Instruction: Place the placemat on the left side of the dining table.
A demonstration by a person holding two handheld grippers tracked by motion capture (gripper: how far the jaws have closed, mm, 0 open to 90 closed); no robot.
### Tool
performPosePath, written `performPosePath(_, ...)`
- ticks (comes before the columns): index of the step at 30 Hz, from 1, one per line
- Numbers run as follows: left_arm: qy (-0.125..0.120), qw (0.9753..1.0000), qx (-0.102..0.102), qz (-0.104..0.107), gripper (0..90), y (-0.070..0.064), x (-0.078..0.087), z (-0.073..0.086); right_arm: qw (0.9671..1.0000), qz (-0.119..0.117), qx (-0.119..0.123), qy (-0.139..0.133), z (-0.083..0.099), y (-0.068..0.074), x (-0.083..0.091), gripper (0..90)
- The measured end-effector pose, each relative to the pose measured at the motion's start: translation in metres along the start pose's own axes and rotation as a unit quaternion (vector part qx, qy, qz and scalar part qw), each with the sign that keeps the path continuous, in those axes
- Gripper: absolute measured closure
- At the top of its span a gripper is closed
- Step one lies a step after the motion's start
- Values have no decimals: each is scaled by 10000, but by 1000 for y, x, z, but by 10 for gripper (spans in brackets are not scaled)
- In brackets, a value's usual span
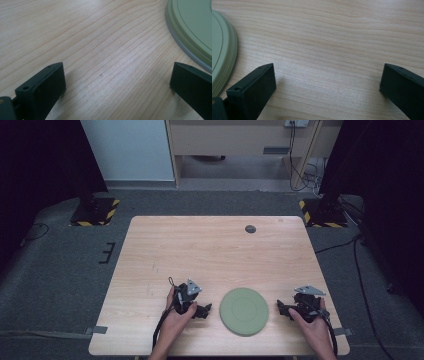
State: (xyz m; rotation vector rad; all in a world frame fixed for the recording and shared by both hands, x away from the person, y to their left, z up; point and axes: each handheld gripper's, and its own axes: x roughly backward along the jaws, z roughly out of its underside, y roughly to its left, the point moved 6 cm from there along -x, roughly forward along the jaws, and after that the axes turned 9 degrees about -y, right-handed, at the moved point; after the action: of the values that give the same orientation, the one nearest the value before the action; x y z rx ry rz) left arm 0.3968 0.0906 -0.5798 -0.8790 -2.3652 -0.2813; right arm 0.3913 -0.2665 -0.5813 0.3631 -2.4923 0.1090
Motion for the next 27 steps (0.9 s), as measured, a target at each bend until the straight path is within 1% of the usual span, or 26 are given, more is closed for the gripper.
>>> performPosePath(3,0,10000,-5,-6,0,0,0,0,10000,-65,-14,3,0,0,1,8)
performPosePath(5,-12,10000,-25,28,0,0,1,0,9997,-254,18,-36,0,2,3,16)
performPosePath(6,-35,10000,-47,45,9,0,2,0,9996,-280,21,-60,0,2,3,33)
performPosePath(8,-85,9999,-70,30,22,0,5,1,9994,-347,35,-87,0,4,5,36)
performPosePath(9,-178,9998,-44,25,23,0,7,0,9991,-400,46,-100,0,6,6,35)
performPosePath(11,-288,9996,-22,49,25,-1,11,-2,9982,-544,180,-155,-1,13,11,35)
performPosePath(12,-332,9994,-36,34,25,-2,12,-2,9979,-590,186,-174,-1,16,12,35)
performPosePath(14,-345,9994,-64,2,25,-3,13,-1,9970,-704,269,-166,0,22,16,37)
performPosePath(17,-360,9993,-129,-39,19,-8,14,-2,9958,-800,410,-172,2,28,21,37)
performPosePath(18,-357,9993,-146,-7,19,-11,15,-2,9953,-846,433,-158,3,31,23,38)
performPosePath(20,-360,9991,-205,0,22,-16,16,-4,9943,-931,478,-216,2,34,26,37)
performPosePath(22,-404,9989,-206,104,23,-21,16,-6,9932,-1007,514,-262,1,38,28,39)
performPosePath(25,-416,9984,-297,236,22,-28,15,-7,9924,-1068,563,-225,2,40,28,44)
performPosePath(27,-405,9983,-314,285,23,-33,14,-8,9919,-1112,594,-185,4,42,27,47)
